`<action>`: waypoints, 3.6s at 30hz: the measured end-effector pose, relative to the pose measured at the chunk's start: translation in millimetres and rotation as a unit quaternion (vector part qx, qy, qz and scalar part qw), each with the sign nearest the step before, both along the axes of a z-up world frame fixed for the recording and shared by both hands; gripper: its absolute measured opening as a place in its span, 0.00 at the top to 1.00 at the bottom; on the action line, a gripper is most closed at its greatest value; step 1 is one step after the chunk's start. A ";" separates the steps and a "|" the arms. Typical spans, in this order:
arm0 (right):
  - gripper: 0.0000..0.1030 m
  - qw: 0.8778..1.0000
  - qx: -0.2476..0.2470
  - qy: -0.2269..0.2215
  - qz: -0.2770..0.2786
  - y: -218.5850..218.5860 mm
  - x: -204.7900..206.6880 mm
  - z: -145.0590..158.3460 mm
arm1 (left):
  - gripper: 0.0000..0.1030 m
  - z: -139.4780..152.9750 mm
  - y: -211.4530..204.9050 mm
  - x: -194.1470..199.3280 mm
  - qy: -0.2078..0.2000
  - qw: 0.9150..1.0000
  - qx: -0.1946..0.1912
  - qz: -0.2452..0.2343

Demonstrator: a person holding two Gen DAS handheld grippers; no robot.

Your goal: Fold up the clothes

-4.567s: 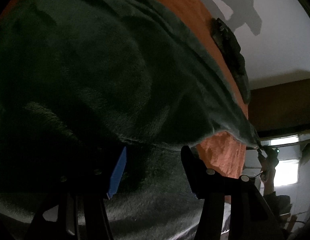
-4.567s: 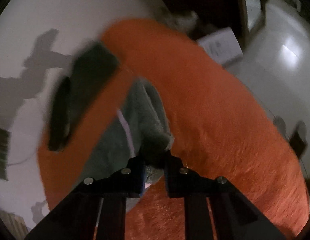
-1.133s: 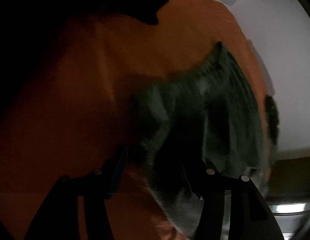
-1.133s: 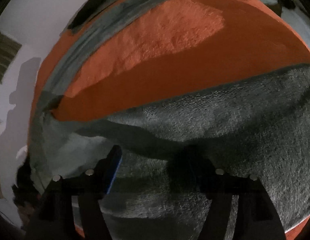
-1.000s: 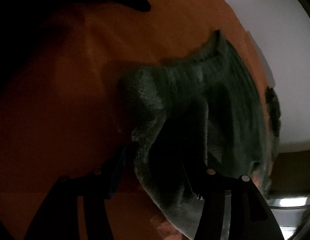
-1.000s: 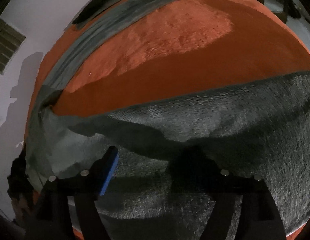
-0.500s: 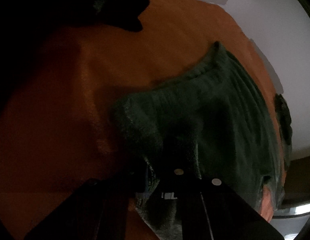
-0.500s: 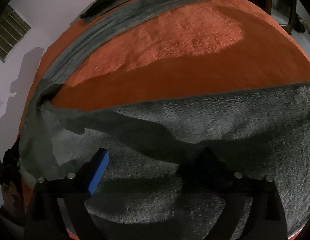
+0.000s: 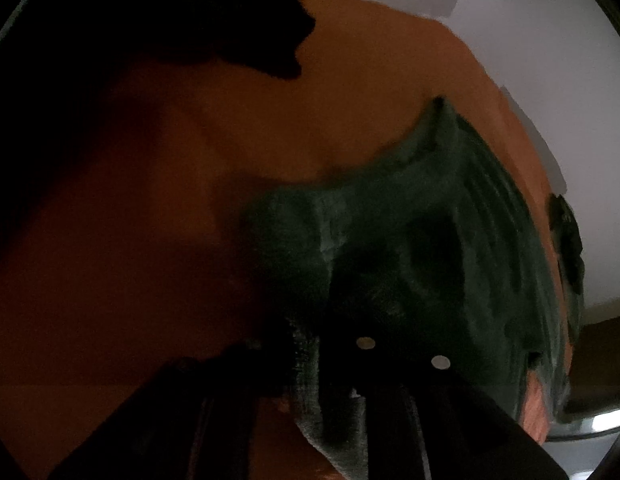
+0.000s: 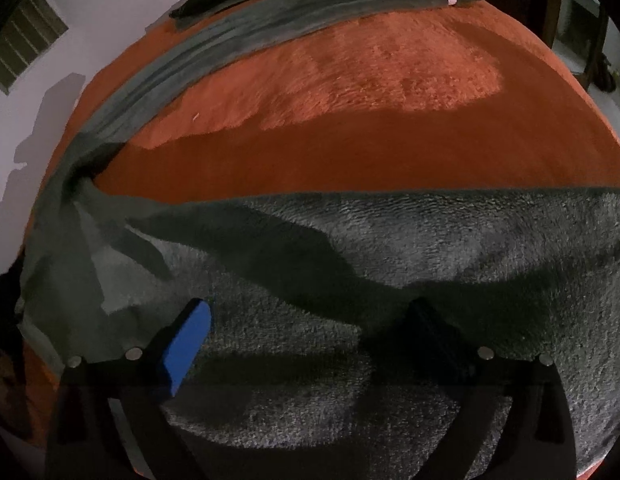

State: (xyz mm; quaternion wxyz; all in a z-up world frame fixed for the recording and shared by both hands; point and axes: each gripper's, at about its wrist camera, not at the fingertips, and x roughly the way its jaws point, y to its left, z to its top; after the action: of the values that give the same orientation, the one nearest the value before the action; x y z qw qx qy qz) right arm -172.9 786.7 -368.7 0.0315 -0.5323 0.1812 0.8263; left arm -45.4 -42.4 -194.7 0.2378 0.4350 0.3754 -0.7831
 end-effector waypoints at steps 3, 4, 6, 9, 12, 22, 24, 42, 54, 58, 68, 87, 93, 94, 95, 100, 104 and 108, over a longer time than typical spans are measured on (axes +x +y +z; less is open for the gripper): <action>0.03 1.000 0.006 0.000 0.002 -2.3 0.6 0.8 | 0.77 28.9 7.2 2.9 0.012 0.999 -0.042 -0.007; 0.03 1.000 0.006 0.003 0.000 -2.5 1.5 2.6 | 0.65 35.4 8.2 -0.9 0.014 0.998 -0.051 -0.017; 0.03 1.000 0.000 0.010 -0.008 -0.9 6.5 10.7 | 0.47 42.2 8.0 -5.2 0.017 0.997 -0.058 -0.049; 0.03 1.000 -0.002 -0.005 0.003 2.1 13.2 21.7 | 0.45 32.3 -1.2 -23.8 0.001 0.997 -0.019 -0.068; 0.03 0.999 0.011 -0.023 0.029 7.3 19.6 33.9 | 0.45 25.3 -4.9 -11.5 -0.028 0.998 0.016 -0.060; 0.03 0.991 0.128 -0.030 -0.011 60.8 69.6 71.8 | 0.45 11.8 -26.2 11.8 -0.032 0.997 0.071 -0.022; 0.03 0.989 0.129 -0.033 -0.068 81.8 95.2 75.6 | 0.45 -0.7 -19.1 19.7 -0.039 0.995 0.087 -0.003; 0.05 0.848 -0.146 0.034 -0.508 237.6 265.4 36.3 | 0.43 -17.3 -3.9 21.1 -0.064 0.994 0.089 -0.025; 0.46 0.840 -0.147 0.044 -0.521 259.4 249.5 23.8 | 0.42 -7.0 -0.7 14.8 -0.060 0.996 0.064 -0.030; 0.67 0.841 -0.141 0.041 -0.521 262.0 247.2 19.9 | 0.56 -3.6 0.3 16.6 -0.049 0.996 0.069 -0.021; 0.79 0.842 -0.123 0.045 -0.524 258.4 246.7 21.5 | 0.89 7.1 -6.7 30.2 -0.035 0.996 0.075 -0.019; 0.88 0.850 -0.155 0.077 -0.498 269.4 222.9 65.3 | 0.93 67.3 14.8 -30.3 0.072 0.989 0.120 -0.039; 0.88 0.872 -0.166 0.126 -0.443 288.0 156.1 117.2 | 0.93 101.6 23.7 -83.2 0.102 0.987 0.115 -0.057; 0.88 0.876 -0.165 0.132 -0.433 291.8 139.9 125.6 | 0.93 107.3 22.3 -86.0 0.105 0.986 0.118 -0.051; 0.88 0.881 -0.163 0.138 -0.422 295.7 122.2 133.7 | 0.93 112.2 21.0 -89.5 0.106 0.986 0.118 -0.047; 0.89 0.900 -0.146 0.158 -0.380 312.1 33.3 161.6 | 0.93 130.2 15.7 -126.1 0.109 0.987 0.114 -0.030; 0.89 0.906 -0.131 0.167 -0.366 320.3 -42.3 171.6 | 0.93 130.8 17.3 -173.4 0.108 0.988 0.106 -0.023; 0.89 0.912 -0.115 0.163 -0.358 327.8 -114.8 165.7 | 0.93 120.7 17.9 -221.2 0.101 0.991 0.092 -0.010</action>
State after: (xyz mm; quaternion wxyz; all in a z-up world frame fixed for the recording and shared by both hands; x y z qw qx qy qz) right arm -287.7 1114.5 -203.0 0.2338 -0.2892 0.4559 0.8086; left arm -266.5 -24.6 -74.0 0.1493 0.3772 0.4635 -0.7878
